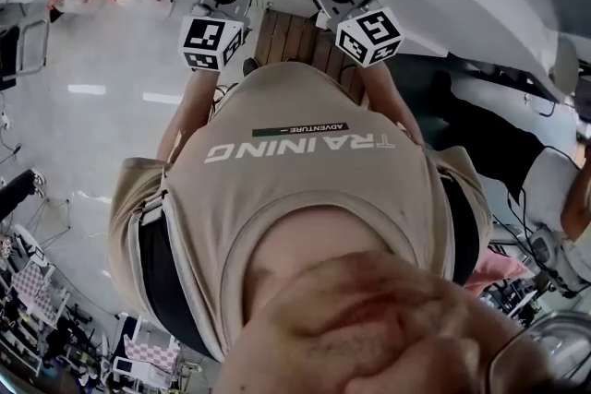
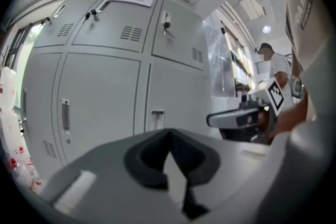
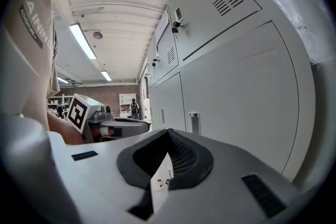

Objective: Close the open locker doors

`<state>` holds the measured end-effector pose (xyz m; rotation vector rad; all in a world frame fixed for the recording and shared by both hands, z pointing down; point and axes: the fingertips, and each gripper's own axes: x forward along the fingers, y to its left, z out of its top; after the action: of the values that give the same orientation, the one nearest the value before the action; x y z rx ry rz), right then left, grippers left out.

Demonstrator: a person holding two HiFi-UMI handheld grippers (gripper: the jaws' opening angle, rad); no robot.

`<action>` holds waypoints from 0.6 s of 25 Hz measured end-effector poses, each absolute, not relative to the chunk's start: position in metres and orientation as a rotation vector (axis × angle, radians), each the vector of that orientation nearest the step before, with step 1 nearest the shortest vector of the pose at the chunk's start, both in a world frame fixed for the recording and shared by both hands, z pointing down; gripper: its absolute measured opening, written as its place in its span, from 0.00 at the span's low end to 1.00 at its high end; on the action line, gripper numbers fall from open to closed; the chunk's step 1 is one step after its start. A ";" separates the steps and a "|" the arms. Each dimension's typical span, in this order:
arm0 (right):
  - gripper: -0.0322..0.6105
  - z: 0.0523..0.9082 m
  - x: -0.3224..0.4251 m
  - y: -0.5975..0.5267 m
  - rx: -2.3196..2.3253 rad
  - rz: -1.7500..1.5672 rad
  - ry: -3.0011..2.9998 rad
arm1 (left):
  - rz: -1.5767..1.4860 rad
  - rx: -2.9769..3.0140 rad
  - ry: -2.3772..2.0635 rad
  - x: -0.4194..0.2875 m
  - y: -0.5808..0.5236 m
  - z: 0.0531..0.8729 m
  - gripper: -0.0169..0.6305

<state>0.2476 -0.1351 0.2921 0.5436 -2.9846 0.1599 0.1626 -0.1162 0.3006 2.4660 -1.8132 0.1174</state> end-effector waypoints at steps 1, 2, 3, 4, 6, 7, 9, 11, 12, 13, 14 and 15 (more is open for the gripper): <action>0.07 0.292 0.247 -0.135 0.540 0.152 -2.983 | 0.118 2.456 -1.826 0.159 -0.115 0.301 0.03; 0.07 0.293 0.247 -0.135 0.538 0.150 -2.981 | 0.115 2.447 -1.832 0.157 -0.113 0.300 0.03; 0.07 0.294 0.247 -0.132 0.536 0.155 -2.979 | 0.111 2.441 -1.834 0.155 -0.110 0.300 0.03; 0.07 0.296 0.246 -0.130 0.533 0.160 -2.978 | 0.109 2.436 -1.833 0.154 -0.107 0.301 0.03; 0.07 0.300 0.244 -0.123 0.526 0.155 -2.970 | 0.108 2.426 -1.824 0.155 -0.101 0.305 0.03; 0.07 0.302 0.243 -0.120 0.524 0.139 -2.962 | 0.108 2.421 -1.818 0.155 -0.098 0.307 0.03; 0.07 0.301 0.242 -0.117 0.524 0.092 -2.947 | 0.106 2.421 -1.802 0.158 -0.096 0.309 0.03; 0.07 0.300 0.241 -0.115 0.529 0.059 -2.939 | 0.105 2.437 -1.780 0.163 -0.096 0.309 0.03; 0.07 0.299 0.242 -0.115 0.535 0.057 -2.938 | 0.103 2.450 -1.768 0.166 -0.096 0.308 0.03; 0.07 0.299 0.244 -0.114 0.543 0.059 -2.937 | 0.101 2.463 -1.756 0.169 -0.097 0.308 0.03; 0.07 0.299 0.246 -0.112 0.554 0.063 -2.935 | 0.097 2.474 -1.745 0.172 -0.098 0.308 0.03; 0.07 0.300 0.248 -0.112 0.565 0.068 -2.933 | 0.094 2.485 -1.734 0.175 -0.098 0.308 0.03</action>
<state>0.2482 -0.1117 0.3003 0.5646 -2.9327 0.0678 0.1748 -0.0982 0.3079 2.4847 -1.7342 0.0944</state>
